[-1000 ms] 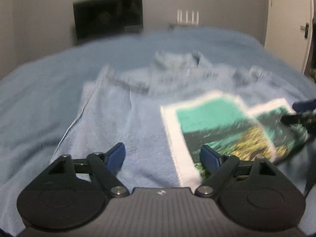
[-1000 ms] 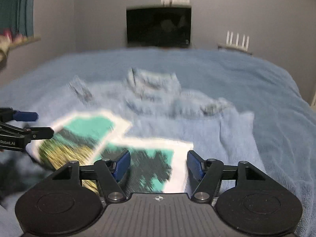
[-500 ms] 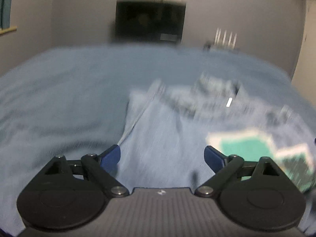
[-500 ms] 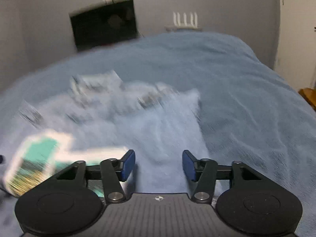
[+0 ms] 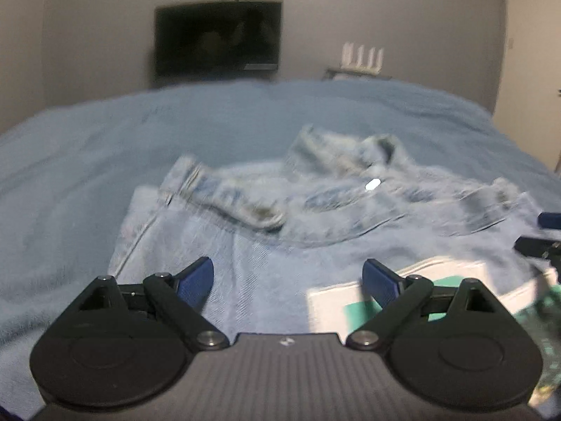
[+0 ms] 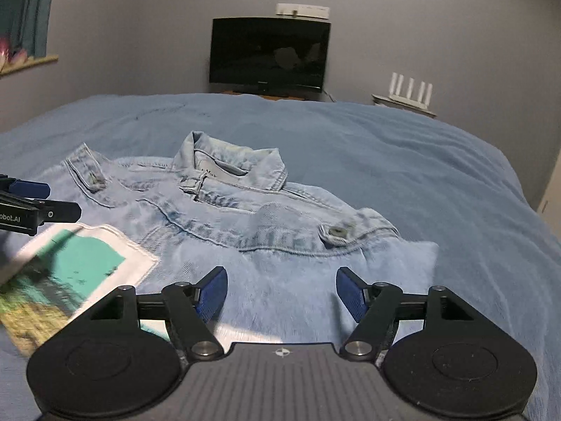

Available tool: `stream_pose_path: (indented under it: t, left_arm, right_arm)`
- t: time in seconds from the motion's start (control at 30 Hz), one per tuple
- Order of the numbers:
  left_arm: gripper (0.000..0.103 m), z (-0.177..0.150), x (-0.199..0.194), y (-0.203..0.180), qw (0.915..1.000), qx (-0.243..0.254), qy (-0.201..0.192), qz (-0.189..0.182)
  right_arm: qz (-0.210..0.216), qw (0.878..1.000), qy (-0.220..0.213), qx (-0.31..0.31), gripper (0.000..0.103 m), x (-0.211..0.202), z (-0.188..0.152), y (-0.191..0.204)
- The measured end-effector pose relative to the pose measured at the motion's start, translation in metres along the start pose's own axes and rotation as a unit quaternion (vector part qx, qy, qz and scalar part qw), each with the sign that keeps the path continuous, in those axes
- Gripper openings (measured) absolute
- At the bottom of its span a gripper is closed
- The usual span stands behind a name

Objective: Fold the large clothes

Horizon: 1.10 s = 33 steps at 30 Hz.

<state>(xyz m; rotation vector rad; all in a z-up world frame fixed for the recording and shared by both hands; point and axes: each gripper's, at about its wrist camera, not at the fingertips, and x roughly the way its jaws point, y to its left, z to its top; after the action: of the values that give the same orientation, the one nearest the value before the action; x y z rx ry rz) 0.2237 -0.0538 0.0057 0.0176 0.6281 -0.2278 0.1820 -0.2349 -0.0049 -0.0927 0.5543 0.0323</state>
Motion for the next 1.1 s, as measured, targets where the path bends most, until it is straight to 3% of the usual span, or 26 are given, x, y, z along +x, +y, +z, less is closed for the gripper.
stream_pose_path:
  t: [0.1, 0.2, 0.3, 0.43, 0.5, 0.63, 0.73, 0.9, 1.1]
  left_arm:
    - [0.092, -0.002, 0.007, 0.009, 1.0000, -0.007, 0.003, 0.003]
    - [0.092, -0.003, 0.011, 0.012, 0.9999, -0.012, 0.005, 0.004]
    - [0.090, -0.002, 0.013, 0.011, 0.9997, -0.014, 0.003, 0.018]
    - [0.090, 0.001, 0.010, 0.015, 0.9975, -0.020, -0.006, 0.067]
    - [0.090, 0.004, 0.010, 0.022, 0.9972, -0.036, -0.005, 0.066]
    - [0.090, 0.002, 0.015, 0.019, 0.9971, -0.022, -0.001, 0.073]
    - [0.091, 0.000, 0.018, 0.014, 0.9967, -0.008, 0.003, 0.081]
    - [0.091, 0.000, 0.020, 0.020, 0.9972, -0.029, 0.007, 0.069]
    - [0.091, -0.002, 0.027, 0.033, 0.9964, -0.070, 0.014, 0.046]
  right_arm:
    - [-0.021, 1.000, 0.015, 0.005, 0.073, 0.021, 0.001, -0.003]
    - [-0.064, 0.996, 0.033, 0.047, 0.073, 0.035, -0.003, -0.020]
    - [-0.064, 0.993, 0.039, 0.092, 0.073, 0.041, -0.004, -0.035]
    - [-0.069, 0.991, 0.024, 0.111, 0.069, 0.038, -0.005, -0.040]
    - [-0.069, 0.989, 0.003, 0.131, 0.062, 0.030, -0.001, -0.044]
    - [-0.066, 0.988, -0.060, 0.125, 0.067, 0.020, 0.006, -0.045]
    - [-0.056, 0.988, -0.042, 0.137, 0.067, 0.036, 0.011, -0.050]
    - [-0.069, 0.982, 0.008, 0.176, 0.060, 0.055, -0.001, -0.067]
    - [-0.099, 0.979, 0.023, 0.177, 0.067, 0.064, -0.007, -0.068]
